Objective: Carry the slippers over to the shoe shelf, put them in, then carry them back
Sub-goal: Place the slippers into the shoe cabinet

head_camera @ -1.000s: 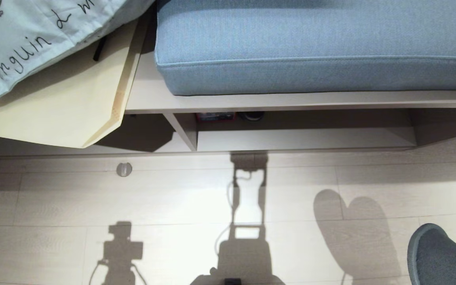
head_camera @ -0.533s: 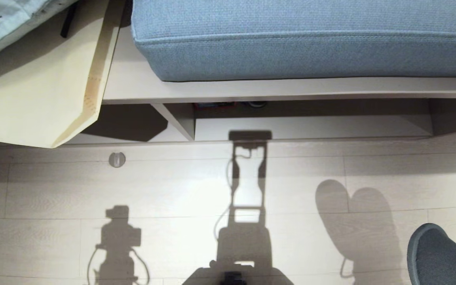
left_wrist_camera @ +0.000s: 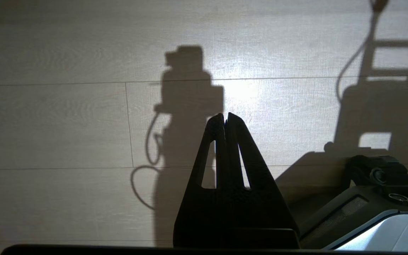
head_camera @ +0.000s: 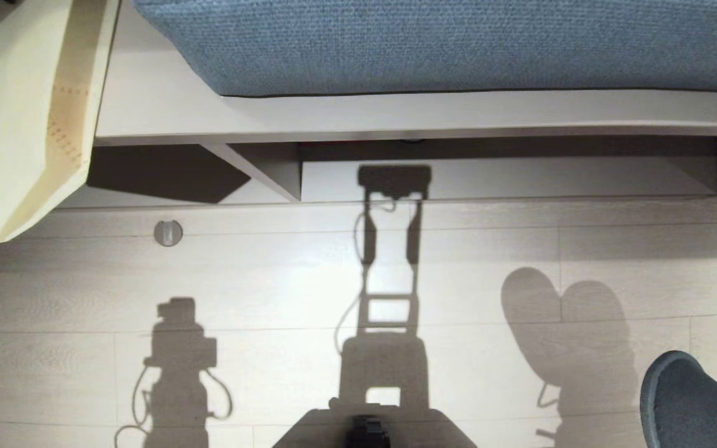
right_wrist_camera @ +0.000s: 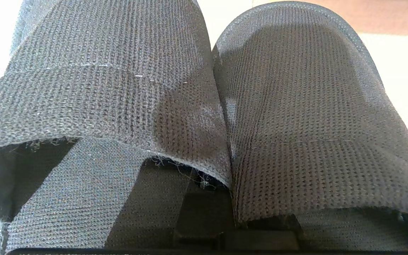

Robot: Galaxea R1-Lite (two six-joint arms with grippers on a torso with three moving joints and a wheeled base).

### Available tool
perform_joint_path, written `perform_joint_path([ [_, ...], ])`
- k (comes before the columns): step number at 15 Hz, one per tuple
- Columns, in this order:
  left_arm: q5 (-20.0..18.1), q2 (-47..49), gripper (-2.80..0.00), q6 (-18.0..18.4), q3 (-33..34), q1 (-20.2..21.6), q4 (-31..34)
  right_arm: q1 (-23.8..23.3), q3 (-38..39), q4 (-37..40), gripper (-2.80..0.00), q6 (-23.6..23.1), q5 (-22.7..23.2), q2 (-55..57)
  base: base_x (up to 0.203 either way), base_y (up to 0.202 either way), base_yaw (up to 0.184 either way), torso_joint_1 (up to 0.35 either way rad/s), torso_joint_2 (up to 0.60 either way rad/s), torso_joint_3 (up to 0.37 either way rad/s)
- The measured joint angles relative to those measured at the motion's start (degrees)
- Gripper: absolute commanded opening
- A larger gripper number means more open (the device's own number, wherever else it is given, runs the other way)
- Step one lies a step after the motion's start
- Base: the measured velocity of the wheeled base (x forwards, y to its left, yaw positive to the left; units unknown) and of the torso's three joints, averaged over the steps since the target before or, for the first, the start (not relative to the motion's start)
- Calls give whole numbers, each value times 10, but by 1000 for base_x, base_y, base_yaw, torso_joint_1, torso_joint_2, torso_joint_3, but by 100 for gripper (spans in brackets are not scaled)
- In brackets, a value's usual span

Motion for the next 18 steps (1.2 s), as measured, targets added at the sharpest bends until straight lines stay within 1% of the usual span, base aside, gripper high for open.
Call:
perform_joint_path([
  [13,0,0,-280,0,0,0,0,0,0,0,-280,0,0,0,0,0,0,2,3,-196],
  [18,0,1,-280,1,0,0,0,0,0,0,-280,0,0,1,0,0,0,2,0,-41],
])
